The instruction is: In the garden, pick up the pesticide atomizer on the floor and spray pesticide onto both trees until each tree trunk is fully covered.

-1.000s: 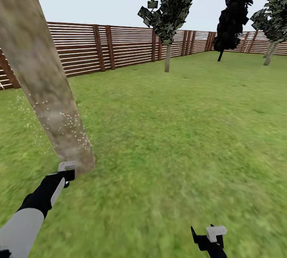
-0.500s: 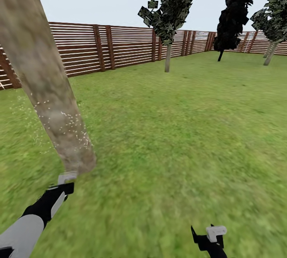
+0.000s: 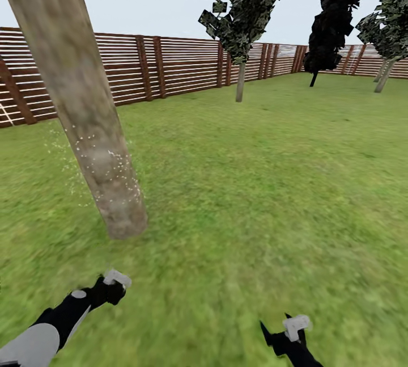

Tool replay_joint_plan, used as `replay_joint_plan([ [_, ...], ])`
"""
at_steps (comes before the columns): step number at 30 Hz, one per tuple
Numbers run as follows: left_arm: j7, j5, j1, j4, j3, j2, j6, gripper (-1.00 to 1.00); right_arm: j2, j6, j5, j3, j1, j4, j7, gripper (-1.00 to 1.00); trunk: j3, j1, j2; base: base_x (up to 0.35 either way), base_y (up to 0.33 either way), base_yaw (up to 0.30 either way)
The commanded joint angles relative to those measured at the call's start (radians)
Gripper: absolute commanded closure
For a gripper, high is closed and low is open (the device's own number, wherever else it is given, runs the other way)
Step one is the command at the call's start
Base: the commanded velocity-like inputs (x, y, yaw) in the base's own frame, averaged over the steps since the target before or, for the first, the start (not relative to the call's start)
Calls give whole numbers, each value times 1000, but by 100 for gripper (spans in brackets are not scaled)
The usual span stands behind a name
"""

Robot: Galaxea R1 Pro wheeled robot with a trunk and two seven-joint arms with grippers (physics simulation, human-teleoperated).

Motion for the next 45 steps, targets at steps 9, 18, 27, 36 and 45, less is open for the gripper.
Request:
replay_joint_plan([
  [9, -188, -235, 9, 44, -218, -106, -117, 100, 115, 492, 58, 212, -173, -428, 370, -100, 0, 0, 0, -3, 1, 0],
  [18, -330, -243, 31, 46, -276, -167, -157, 100, 119, 494, 60, 474, -181, -429, 472, -100, 0, 0, 0, 0, 0, 0],
  [27, -334, -243, 33, 43, -291, -195, -152, 100, 118, 494, 62, 555, -181, -426, 479, 100, 0, 0, 0, 0, 0, 0],
  [36, -331, -250, 33, 30, -309, -236, -137, 100, 119, 493, 58, 701, -181, -425, 479, 100, 0, 0, 0, 0, 0, 0],
  [45, -323, -250, 16, 1, -346, -257, -15, 100, 122, 493, 58, 703, -181, -424, 479, 100, 0, 0, 0, 0, 0, 0],
])
